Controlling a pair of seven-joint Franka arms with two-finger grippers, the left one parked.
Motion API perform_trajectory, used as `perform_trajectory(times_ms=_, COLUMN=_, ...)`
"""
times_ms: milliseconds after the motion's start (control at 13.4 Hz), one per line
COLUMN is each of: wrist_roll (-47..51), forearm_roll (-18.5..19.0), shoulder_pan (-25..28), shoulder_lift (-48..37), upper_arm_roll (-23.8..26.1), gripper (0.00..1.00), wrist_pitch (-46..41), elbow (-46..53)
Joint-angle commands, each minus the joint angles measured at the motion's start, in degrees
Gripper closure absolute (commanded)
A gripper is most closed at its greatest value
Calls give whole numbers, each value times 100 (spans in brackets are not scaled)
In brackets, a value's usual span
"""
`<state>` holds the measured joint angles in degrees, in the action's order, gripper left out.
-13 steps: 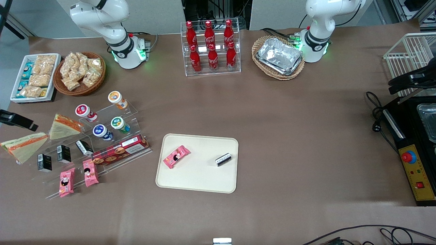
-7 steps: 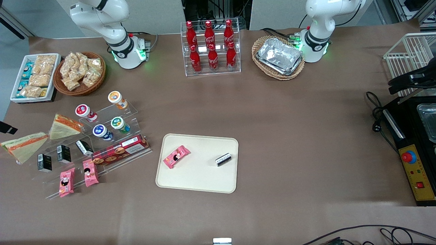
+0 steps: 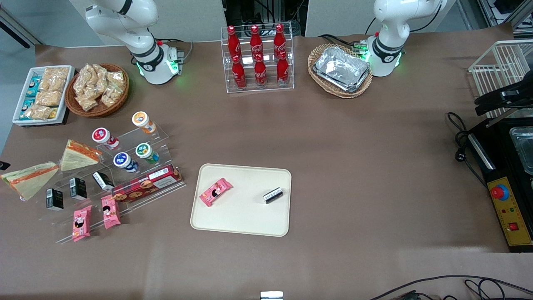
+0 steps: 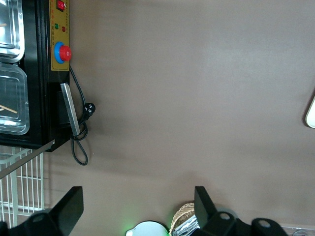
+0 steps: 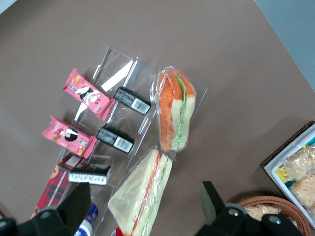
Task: Place sandwich on tray
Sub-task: 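Lower the right gripper and grasp the carrot-filled wrapped sandwich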
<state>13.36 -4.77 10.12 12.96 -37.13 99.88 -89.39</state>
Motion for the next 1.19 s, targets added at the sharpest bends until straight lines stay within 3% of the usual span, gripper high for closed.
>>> perform_trajectory(times_ms=0, wrist_roll=-61, forearm_roll=-209, shoulder_pan=34, shoulder_lift=224, upper_arm_roll=-180, gripper=0, wrist_pitch=382, elbow=-35)
perform_trajectory(times_ms=522, wrist_roll=-1203, forearm_roll=-1244, shoulder_pan=8, shoulder_lift=778, upper_arm_roll=-698, gripper=0, wrist_pitch=1015, elbow=-219)
perform_trajectory(times_ms=970, wrist_roll=-1379, forearm_roll=-1307, shoulder_pan=17, shoulder_lift=884, upper_arm_roll=-690, gripper=0, wrist_pitch=1787, elbow=-851)
perform_trajectory(times_ms=1119, wrist_roll=-1704, forearm_roll=-1570, shoulder_pan=8, shoulder_lift=919, upper_arm_roll=-699, gripper=0, wrist_pitch=2043, elbow=-1036)
